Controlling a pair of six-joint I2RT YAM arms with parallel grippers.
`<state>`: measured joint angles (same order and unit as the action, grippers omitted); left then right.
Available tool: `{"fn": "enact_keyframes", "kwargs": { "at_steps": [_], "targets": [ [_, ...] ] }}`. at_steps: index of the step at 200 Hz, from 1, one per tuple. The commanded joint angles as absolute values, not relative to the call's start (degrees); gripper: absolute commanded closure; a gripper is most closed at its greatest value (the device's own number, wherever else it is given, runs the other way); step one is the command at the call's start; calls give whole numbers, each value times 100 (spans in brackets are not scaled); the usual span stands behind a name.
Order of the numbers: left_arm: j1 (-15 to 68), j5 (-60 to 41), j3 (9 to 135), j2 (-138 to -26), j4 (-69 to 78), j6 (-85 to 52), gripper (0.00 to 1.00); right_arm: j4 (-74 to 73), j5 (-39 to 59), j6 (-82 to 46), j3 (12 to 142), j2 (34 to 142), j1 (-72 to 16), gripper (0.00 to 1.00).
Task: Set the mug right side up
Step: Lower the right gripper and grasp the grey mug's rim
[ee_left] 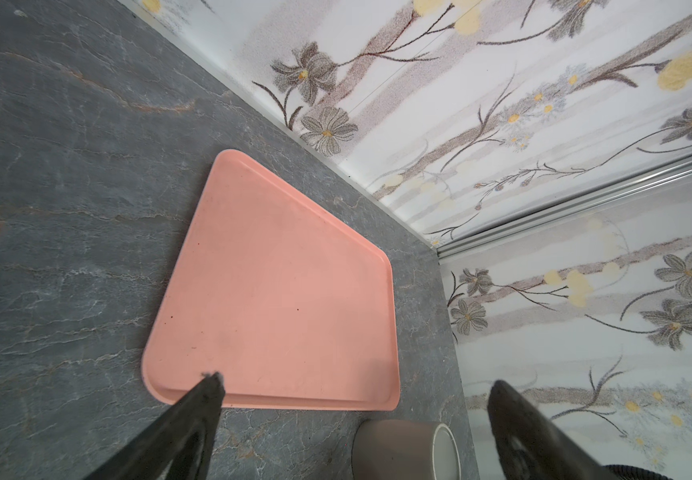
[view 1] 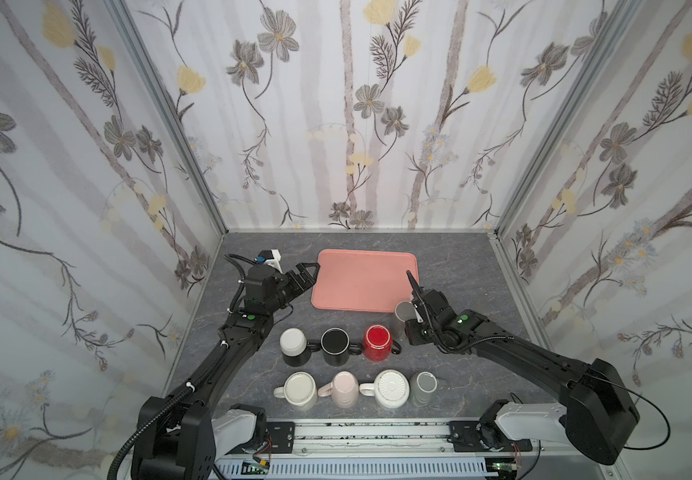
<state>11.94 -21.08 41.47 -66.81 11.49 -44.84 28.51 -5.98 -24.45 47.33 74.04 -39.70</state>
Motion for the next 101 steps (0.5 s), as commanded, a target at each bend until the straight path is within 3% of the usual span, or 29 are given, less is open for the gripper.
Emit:
{"fn": "enact_keyframes", "kwargs": {
  "at_steps": [1,41,101],
  "targets": [
    [1197,-2126,4167,-6682,1238,-4467,0,2898,-954,-2364,4720,7347,-3982,47],
    [1209,-2129,4173,-6691,1239,-4500,0,2724,-1035,-2299,4757,7599,-3978,53],
    [1230,-2090,4180,-6619,1108,-4482,0,2436,-1165,-2198,4735,7869,-3975,71]
  ]
}}
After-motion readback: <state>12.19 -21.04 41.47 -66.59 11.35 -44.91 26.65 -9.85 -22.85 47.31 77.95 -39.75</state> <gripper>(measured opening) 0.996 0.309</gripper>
